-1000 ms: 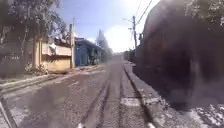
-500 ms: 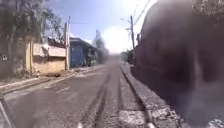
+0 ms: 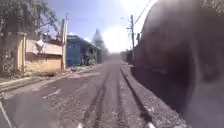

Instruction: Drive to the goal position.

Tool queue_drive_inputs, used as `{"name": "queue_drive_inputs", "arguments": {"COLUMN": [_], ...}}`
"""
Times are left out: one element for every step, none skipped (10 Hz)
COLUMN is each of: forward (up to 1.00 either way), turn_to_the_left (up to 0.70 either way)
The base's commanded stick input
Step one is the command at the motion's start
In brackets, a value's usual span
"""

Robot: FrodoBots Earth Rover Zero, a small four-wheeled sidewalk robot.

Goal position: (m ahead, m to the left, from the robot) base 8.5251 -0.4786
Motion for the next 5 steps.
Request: {"name": "queue_drive_inputs", "arguments": {"forward": [0.85, 0.85, 0.85, 0.85, 0.85], "turn_to_the_left": [0.00, 0.00, 0.00, 0.00, 0.00]}}
